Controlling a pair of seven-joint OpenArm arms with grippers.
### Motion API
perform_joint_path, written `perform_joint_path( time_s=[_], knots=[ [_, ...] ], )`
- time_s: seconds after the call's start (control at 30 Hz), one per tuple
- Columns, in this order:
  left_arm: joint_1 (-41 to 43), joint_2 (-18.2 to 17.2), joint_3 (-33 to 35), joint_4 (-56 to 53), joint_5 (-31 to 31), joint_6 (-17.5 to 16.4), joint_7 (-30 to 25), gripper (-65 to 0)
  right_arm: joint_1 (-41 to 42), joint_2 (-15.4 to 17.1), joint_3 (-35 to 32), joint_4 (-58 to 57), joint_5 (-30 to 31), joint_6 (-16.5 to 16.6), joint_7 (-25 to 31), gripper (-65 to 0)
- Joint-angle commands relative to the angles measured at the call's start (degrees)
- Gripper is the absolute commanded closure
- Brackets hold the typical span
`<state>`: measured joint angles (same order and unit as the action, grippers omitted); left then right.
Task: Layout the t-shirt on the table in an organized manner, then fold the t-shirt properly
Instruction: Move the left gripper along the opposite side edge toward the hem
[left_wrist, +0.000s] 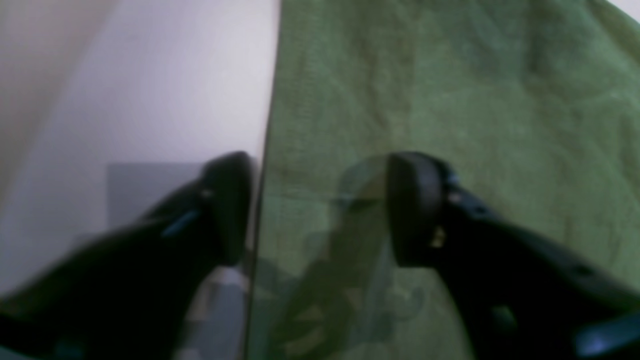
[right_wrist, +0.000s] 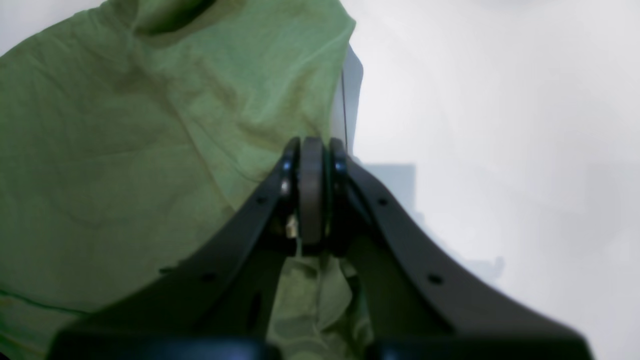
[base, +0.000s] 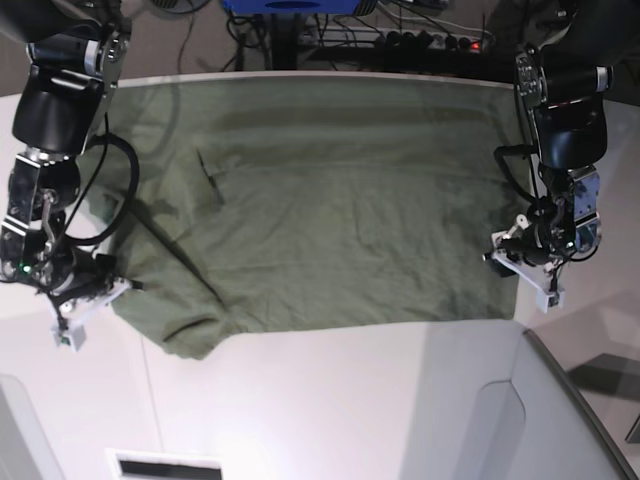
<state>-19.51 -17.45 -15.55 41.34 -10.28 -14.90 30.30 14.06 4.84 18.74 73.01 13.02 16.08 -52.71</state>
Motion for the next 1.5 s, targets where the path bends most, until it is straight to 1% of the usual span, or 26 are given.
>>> perform_joint_path(
  time_s=[0.0,0.07,0.13,0.2,0.33,0.47,0.53,0.63,0.87,0.9,1.0,1.07,1.1,1.13,1.2,1.27,1.43,1.47],
  knots=[
    [0.12,0.27,-0.23,0.55,-0.31,-0.18,1.12,-20.2,1.36,0.57,0.03,0.79,0.48,0.32,1.15,0.0],
    [1.35,0.53,-0.32,3.71,-0.31,-0.09,1.12,0.0,1.36,0.57,0.03,0.70,0.48,0.32,1.24,0.0],
    [3.64,0.62,-0.32,8.28,-0.13,-0.01,1.30,0.0,1.36,0.57,0.03,0.70,0.48,0.32,1.24,0.0],
    [7.07,0.71,-0.32,15.05,0.13,0.17,1.48,0.0,1.36,0.57,0.03,0.70,0.48,0.32,1.24,0.0],
    [14.01,0.71,-0.40,27.01,0.13,3.86,1.56,0.0,1.36,0.57,0.03,0.70,0.30,0.32,1.32,0.0],
    [20.34,0.71,-0.32,35.54,0.22,4.04,1.65,0.0,1.28,0.39,0.03,0.61,0.30,0.32,1.32,0.0],
    [22.98,0.71,0.03,38.09,0.22,4.21,2.18,0.0,1.28,0.39,0.03,0.61,0.30,0.32,1.32,0.0],
    [24.30,0.71,-0.14,39.05,0.22,4.21,5.96,0.0,1.28,0.39,0.03,0.61,0.30,0.32,1.32,0.0],
    [24.65,0.79,-0.40,38.17,0.13,4.21,7.45,0.0,1.28,0.30,0.03,0.61,0.21,0.32,1.06,0.0],
    [24.56,0.79,-0.49,38.53,0.13,4.21,8.51,-1.8,1.28,0.30,0.03,0.61,0.21,0.32,1.06,0.0],
    [24.65,0.71,-0.49,40.81,0.13,4.21,11.23,-33.2,1.28,0.30,0.03,0.61,0.21,0.32,1.06,0.0],
    [24.74,0.71,-0.93,42.92,-0.13,4.21,12.11,-48.1,1.28,0.30,0.03,0.61,0.21,0.32,1.06,0.0],
    [24.91,0.71,-2.08,43.89,-0.31,4.21,12.11,-52.0,1.28,0.30,0.03,0.61,0.21,0.32,1.06,0.0],
    [25.35,0.97,-3.75,44.59,-0.31,4.21,12.11,-52.8,1.28,0.30,0.03,0.61,0.21,0.32,1.06,0.0],
    [25.09,2.02,-6.82,44.86,-0.22,4.21,12.11,-50.7,1.28,0.30,0.03,0.61,0.21,0.32,1.06,0.0],
    [22.80,2.20,-9.46,43.19,0.04,4.13,12.03,-49.0,1.28,0.39,0.03,0.61,0.21,0.32,1.06,0.0],
    [14.28,1.58,-12.36,29.73,-0.22,3.69,11.59,-48.7,1.36,0.48,-0.06,0.61,0.21,0.32,1.06,0.0],
    [12.52,0.88,-12.10,27.01,-0.31,2.90,11.50,-48.7,1.36,0.48,-0.06,0.61,0.21,0.32,1.06,0.0]
  ],
)
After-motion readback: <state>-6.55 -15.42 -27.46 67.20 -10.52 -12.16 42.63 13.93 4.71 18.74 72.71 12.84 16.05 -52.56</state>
